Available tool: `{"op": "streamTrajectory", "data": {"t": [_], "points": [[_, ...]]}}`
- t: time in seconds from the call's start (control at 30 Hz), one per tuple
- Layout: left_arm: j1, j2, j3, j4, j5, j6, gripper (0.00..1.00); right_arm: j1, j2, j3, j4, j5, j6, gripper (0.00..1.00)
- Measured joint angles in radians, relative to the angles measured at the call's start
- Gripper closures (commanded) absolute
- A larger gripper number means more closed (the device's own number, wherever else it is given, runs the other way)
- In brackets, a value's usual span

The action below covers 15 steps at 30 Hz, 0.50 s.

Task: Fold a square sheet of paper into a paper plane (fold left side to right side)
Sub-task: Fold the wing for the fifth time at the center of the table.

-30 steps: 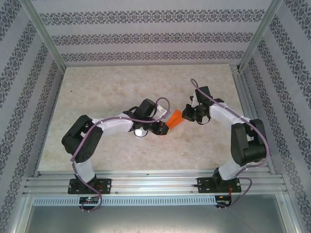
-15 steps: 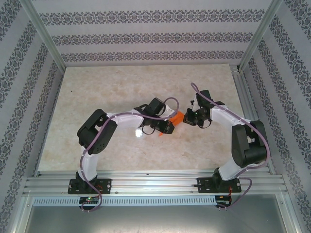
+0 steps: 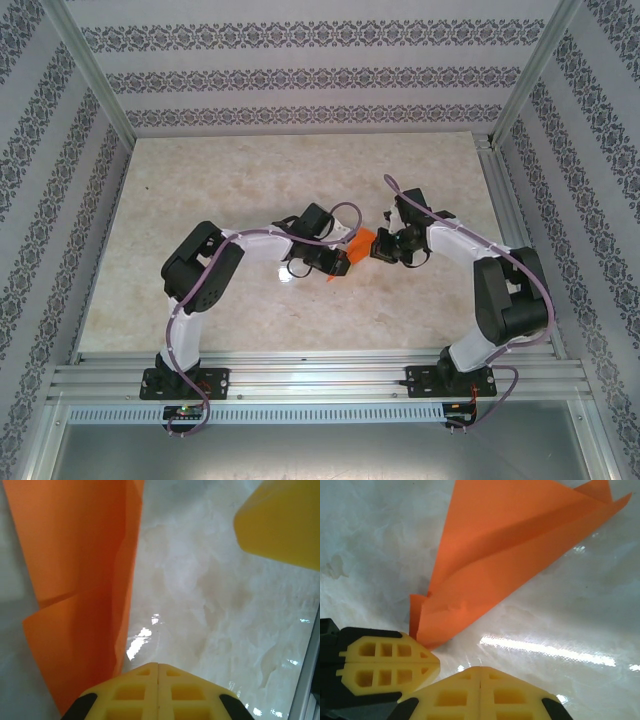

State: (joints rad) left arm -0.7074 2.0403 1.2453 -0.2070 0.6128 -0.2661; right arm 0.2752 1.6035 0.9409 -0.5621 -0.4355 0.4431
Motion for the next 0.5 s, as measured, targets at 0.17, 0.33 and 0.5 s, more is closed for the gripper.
{"op": "streamTrajectory", "data": {"t": [0.17, 0.33, 0.5], "points": [[0.014, 0.002, -0.006, 0.0, -0.021, 0.0, 0.95, 0.022, 0.026, 0.012, 0.001, -0.003, 0.0, 0.96], [0.017, 0.019, -0.006, 0.001, -0.023, 0.0, 0.94, 0.049, 0.061, 0.034, 0.003, -0.003, 0.001, 0.97], [0.018, 0.019, -0.011, 0.008, -0.022, 0.0, 0.95, 0.079, 0.114, 0.074, 0.014, -0.004, 0.005, 0.97]]}}
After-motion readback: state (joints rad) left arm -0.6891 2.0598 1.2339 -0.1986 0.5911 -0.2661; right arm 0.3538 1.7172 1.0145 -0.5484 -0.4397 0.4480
